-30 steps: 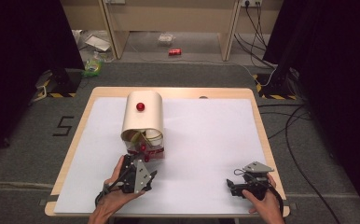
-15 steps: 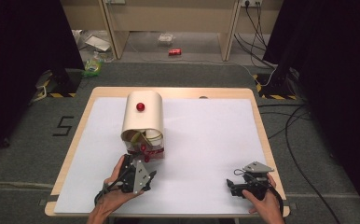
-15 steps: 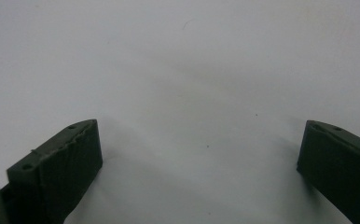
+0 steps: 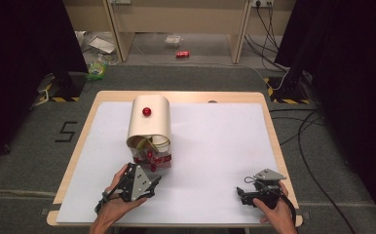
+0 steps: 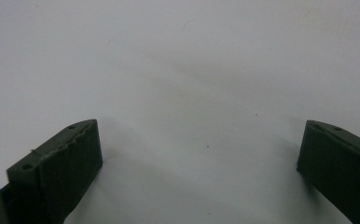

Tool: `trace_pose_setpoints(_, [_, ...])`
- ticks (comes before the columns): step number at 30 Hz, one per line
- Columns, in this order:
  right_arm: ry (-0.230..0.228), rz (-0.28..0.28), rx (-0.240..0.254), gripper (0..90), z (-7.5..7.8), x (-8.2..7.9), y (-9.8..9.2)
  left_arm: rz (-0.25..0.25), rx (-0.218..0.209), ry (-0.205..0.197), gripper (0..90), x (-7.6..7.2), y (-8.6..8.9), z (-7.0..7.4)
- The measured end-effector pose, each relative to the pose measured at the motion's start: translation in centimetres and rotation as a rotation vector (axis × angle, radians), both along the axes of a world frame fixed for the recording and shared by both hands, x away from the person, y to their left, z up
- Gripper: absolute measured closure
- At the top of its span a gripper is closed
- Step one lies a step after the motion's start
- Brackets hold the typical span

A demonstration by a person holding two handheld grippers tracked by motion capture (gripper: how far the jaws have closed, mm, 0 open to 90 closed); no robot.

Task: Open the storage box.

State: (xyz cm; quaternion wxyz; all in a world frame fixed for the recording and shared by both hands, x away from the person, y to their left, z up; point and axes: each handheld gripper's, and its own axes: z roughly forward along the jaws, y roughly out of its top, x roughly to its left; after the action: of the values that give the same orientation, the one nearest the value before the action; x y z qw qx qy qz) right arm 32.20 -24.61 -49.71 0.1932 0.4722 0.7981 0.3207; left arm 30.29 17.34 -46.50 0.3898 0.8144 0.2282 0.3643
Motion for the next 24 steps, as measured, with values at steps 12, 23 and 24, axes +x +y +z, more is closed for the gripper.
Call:
trace_pose_setpoints(12, [-0.001,0.000,-0.001,0.3,0.0,0.0,0.0,0.045,-0.102,0.054,45.3,-0.5,0.6,0.7])
trace_pose_setpoints(23, [-0.001,0.000,-0.003,0.4,0.0,0.0,0.0,0.053,-0.124,0.072,62.8,-1.0,1.3,1.1])
trace_pose_setpoints(24, [-0.001,0.000,-0.003,0.4,0.0,0.0,0.0,0.053,-0.124,0.072,63.7,-1.0,1.3,1.1])
